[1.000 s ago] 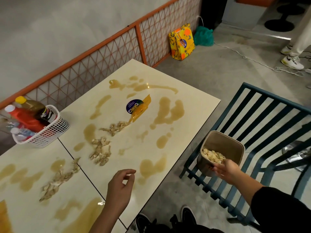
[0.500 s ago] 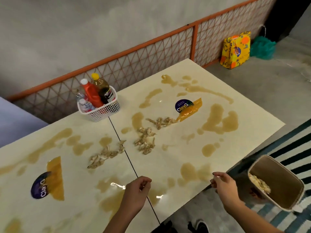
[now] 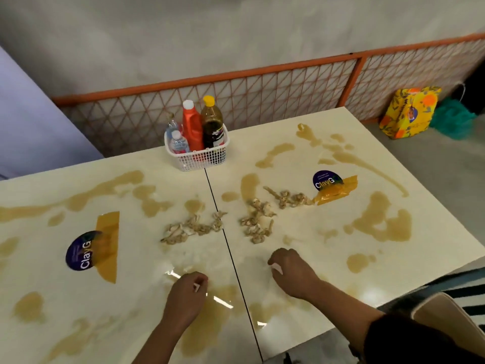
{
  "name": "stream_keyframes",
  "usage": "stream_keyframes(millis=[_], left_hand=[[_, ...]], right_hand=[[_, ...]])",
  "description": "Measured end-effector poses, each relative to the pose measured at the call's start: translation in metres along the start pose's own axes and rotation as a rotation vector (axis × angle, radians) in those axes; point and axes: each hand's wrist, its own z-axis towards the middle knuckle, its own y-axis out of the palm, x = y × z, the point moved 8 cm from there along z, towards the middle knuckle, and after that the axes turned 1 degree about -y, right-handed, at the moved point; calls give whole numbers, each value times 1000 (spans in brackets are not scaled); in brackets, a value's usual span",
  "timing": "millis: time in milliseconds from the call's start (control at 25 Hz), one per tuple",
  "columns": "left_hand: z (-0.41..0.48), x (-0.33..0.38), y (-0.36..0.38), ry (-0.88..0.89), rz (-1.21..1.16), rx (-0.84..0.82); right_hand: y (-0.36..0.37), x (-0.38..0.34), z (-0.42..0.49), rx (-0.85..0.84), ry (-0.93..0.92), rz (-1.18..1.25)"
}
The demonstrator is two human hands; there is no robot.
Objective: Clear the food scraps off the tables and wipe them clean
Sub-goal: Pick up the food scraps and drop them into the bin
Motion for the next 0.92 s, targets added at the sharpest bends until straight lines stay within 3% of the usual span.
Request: stream_keyframes(millis=[200, 360, 600, 920], left_hand=[[11, -38, -29, -4, 106, 103], [13, -63, -44, -7, 68, 140], [39, -73, -58, 66, 202, 142], [116, -37, -67, 195, 585, 187]], right_hand=[[10, -13, 59, -199, 140, -156], [24, -16, 76, -236, 242, -221], [38, -23, 75, -138, 255, -221], [57, -27, 32, -13, 249, -113]])
